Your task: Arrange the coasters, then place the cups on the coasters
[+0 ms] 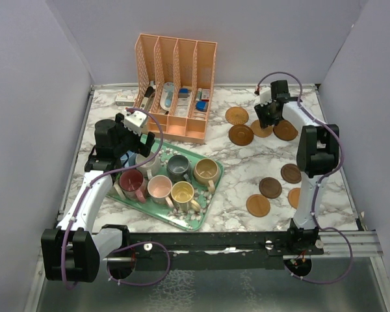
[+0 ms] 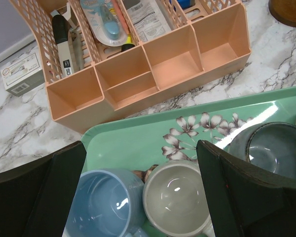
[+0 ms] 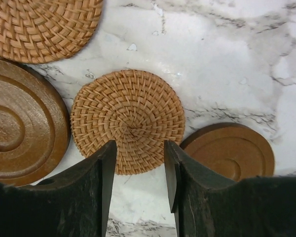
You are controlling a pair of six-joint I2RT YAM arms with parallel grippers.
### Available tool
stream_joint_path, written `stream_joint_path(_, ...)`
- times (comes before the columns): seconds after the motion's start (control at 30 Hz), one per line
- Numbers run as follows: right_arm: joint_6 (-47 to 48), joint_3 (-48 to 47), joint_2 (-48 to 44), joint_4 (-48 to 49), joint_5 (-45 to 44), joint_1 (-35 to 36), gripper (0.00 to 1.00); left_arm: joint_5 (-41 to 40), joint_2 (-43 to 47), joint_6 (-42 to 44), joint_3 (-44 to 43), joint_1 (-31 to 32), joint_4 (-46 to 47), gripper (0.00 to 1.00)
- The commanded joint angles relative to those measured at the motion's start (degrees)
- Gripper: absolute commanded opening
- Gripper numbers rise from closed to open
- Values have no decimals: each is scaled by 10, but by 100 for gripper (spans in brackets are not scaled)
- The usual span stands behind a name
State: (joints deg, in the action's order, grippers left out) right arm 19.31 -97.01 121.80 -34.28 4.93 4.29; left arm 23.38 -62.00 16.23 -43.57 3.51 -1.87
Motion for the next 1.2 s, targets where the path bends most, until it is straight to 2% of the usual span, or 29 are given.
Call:
stream_joint_path(0.0, 7, -22, 33, 5, -5, 2, 43, 15, 4, 4, 1, 2, 2, 99)
stream_joint_path(0.33, 4, -53, 68, 6, -7, 3, 42, 15, 3, 5, 1, 2, 1, 99)
stream_joint_path(1.17, -1, -202, 184, -9, -39, 3, 42, 10, -5, 10, 0, 1, 0, 99)
